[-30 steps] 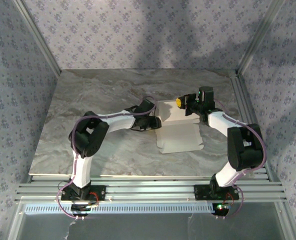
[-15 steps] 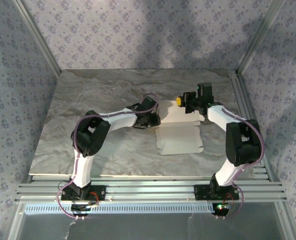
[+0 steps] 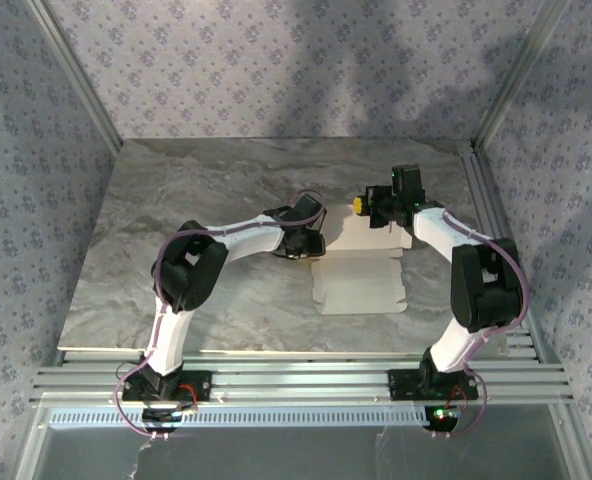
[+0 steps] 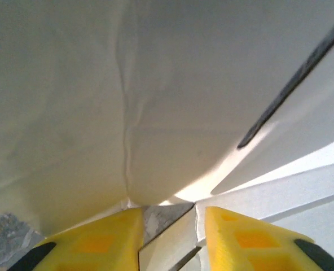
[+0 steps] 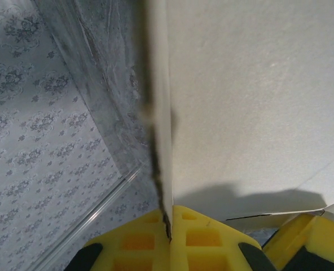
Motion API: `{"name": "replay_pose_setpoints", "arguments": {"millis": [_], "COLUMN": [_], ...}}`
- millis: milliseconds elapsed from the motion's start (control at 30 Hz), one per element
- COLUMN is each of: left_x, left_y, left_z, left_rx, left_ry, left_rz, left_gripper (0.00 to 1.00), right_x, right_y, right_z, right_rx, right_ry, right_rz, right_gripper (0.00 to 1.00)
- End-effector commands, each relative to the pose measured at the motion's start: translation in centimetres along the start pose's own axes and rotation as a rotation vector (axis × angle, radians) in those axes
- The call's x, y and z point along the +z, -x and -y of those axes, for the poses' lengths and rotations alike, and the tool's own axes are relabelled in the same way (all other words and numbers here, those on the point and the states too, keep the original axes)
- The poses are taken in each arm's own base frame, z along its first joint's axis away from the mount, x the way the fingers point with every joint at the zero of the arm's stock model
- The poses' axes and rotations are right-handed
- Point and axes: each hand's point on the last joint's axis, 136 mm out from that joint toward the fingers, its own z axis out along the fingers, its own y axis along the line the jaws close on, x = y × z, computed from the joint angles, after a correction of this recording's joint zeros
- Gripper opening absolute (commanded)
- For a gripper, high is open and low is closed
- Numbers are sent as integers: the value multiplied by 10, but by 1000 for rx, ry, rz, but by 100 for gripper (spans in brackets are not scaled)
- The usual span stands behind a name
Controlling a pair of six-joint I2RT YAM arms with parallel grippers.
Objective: Fold the paper box
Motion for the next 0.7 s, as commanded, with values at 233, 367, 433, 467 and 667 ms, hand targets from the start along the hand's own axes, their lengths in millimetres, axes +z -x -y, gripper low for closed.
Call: {"name": "replay_pose_setpoints", "arguments": {"millis": [233, 367, 433, 467, 667], "left_x": [-15, -6, -4, -4, -5], "left_y": [-18, -15, -12, -10, 0], "left_z": [8, 13, 15, 15, 18], "left_rx": [-68, -90, -81, -77, -33], "left_ry": [-55, -73, -70, -68, -15], "left_rz": [-66, -71, -64, -58, -58], "left_gripper": [44, 38, 34, 33, 17], "right_x": [1, 0, 0, 0, -2], "right_y": [2, 2, 1, 1, 0], "right_z": [-2, -2, -2, -2, -2], "right_rx": [16, 15, 15, 14, 14], "right_ry": [18, 20, 21, 22, 24], "right_rz": [17, 18, 15, 15, 17], "right_gripper": [0, 0, 0, 0, 0]}}
